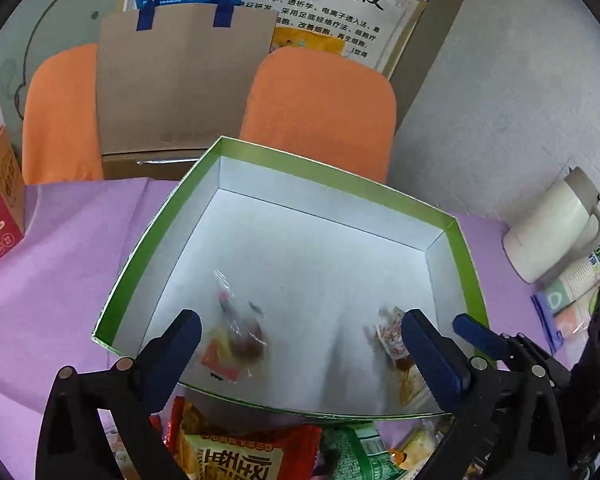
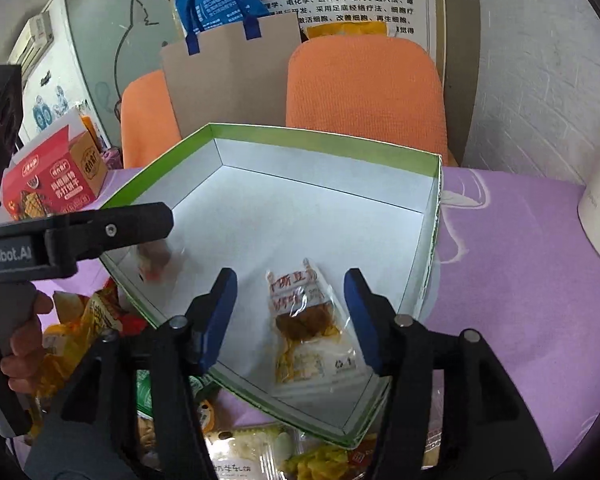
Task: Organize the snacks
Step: 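Carry both packets into the green box and open both tools, then withdraw both tools from the box back toward the snack pile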
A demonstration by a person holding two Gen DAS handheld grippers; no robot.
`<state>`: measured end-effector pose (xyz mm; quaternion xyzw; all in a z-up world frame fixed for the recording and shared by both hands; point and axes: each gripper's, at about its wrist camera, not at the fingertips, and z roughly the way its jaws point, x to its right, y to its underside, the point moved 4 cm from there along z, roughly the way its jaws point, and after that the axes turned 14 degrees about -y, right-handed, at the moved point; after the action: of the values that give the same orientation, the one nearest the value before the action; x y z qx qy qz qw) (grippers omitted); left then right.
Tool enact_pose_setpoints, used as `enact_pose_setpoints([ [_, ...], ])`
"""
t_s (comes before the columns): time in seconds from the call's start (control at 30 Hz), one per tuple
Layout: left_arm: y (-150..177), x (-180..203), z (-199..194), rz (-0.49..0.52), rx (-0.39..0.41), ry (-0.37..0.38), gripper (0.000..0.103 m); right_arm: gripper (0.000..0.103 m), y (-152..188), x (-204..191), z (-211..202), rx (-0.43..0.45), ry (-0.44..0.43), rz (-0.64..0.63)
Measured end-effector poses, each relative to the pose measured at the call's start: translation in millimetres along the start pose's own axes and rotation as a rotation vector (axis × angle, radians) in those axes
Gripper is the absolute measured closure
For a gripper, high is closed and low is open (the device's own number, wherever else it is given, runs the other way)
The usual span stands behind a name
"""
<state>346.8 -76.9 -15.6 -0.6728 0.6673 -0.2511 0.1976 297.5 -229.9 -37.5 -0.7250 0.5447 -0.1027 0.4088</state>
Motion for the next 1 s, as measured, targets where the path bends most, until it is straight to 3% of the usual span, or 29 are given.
enact_pose_setpoints([
  [0.13,13,4,0,0.066,0.021,-0.030,0.001,0.040,6,-12,3,-0.032,0.042,-0.069],
  [0.27,27,9,-8,0.115,0.041,-0.073,0.001,0.039,8,-10,0,-0.049,0.028,-0.077],
  [0.53,49,8,-36,0.122,0.097,-0.067,0.001,0.040,21,-12,-24,-0.054,-0.037,-0.050],
  [0.6,50,8,-40,0.121,0.096,-0.096,0.001,0.039,20,-14,-27,-0.053,-0.032,-0.056],
  [0.67,47,7,-54,0.112,0.123,-0.108,0.001,0.020,18,-14,-43,-0.008,-0.034,-0.047],
  [0.77,46,1,-95,0.102,0.228,-0.086,0.001,0.003,10,-17,-88,0.120,-0.098,-0.021],
  [1.0,81,-8,-166,0.127,0.337,0.010,0.000,0.001,25,-40,-188,0.281,-0.139,-0.113],
])
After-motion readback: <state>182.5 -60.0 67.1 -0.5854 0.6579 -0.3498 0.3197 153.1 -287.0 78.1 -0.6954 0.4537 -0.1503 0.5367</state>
